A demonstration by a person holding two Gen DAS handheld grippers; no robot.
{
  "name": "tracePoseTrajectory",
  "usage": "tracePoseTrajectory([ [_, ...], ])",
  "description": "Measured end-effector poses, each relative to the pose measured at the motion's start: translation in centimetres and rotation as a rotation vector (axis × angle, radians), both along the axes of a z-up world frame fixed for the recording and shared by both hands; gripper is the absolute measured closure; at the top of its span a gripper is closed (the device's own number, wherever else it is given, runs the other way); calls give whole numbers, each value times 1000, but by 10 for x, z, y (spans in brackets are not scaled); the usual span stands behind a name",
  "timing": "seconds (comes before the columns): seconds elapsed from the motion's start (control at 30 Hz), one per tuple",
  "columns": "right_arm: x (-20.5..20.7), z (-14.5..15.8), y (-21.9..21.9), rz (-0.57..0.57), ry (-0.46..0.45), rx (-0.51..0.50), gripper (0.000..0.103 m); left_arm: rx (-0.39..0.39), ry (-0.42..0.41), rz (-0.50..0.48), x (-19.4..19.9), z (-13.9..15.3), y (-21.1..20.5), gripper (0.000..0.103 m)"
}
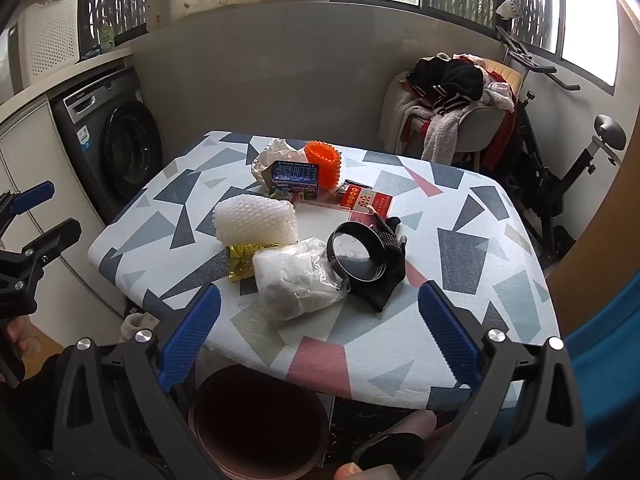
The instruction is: Collect trash
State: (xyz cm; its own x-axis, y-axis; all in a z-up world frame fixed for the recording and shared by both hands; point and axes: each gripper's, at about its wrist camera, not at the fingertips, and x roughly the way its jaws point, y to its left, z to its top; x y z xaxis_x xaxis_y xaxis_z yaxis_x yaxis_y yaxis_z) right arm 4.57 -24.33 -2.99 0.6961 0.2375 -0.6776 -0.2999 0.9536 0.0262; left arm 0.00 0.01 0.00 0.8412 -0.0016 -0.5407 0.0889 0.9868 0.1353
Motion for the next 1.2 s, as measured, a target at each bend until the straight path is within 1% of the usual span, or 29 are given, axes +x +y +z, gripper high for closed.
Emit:
tracePoseTrajectory([
  [1.2,-1,-4,3,-1,2,-10,6,9,-3,2,0,0,0,5],
])
